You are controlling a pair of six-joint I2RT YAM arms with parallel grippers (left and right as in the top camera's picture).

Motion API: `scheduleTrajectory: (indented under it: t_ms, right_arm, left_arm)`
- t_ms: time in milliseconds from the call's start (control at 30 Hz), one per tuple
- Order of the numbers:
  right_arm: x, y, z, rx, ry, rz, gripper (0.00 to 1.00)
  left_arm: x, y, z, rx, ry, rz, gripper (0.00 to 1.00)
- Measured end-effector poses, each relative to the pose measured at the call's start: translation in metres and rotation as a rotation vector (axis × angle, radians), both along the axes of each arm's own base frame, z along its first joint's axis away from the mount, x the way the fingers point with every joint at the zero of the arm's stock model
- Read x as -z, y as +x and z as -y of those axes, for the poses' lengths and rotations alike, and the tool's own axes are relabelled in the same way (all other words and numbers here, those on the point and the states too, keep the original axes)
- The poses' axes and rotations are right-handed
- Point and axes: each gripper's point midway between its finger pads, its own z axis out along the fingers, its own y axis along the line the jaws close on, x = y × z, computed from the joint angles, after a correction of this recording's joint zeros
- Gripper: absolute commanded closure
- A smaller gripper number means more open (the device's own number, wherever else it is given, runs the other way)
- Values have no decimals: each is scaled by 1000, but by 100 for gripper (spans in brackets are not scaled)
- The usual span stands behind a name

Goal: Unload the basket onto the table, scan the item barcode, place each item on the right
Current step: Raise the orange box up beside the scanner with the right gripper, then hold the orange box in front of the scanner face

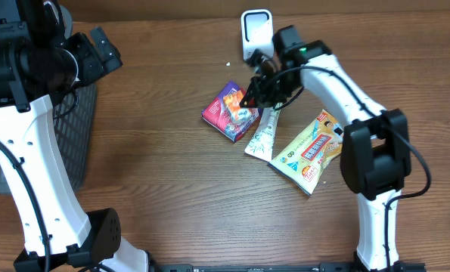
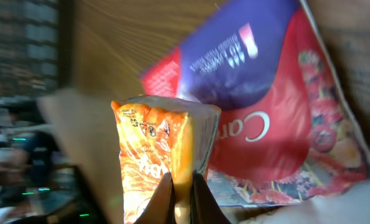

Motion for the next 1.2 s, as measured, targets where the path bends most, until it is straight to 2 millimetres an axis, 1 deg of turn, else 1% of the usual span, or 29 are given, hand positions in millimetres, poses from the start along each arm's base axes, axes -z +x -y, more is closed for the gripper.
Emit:
scheduleTrajectory:
  t_ms: [100,133,300,367,467,567,767,900,1000,1200]
  right_arm:
    - [-21,14,14,34,151,-11,96]
    - [-30,20,21,48,207,-14,96]
    - [-60,37,49,84,396,-3,96]
    - [-74,42,55,75,477,23,96]
    - [-95,47,59,35,589,90,96]
    - [-110,49,64,2,668,134,96]
    - [-120,48,71,-9,722,136,96]
    - [-122,46,69,-10,733,111,96]
    - [-121,42,64,-5,732,69,96]
    - [-119,29,44,-26,728,-5,96]
  left_arm:
    - [0,0,0,0,0,0,0]
    - [0,0,0,0,0,0,0]
    - [0,0,0,0,0,0,0]
    - [0,0,0,0,0,0,0]
    - [0,0,0,0,0,0,0]
    - [0,0,0,0,0,0,0]
    - [0,0,0,0,0,0,0]
    - [0,0,0,0,0,0,0]
    - [0,0,0,0,0,0,1]
    - [0,0,0,0,0,0,0]
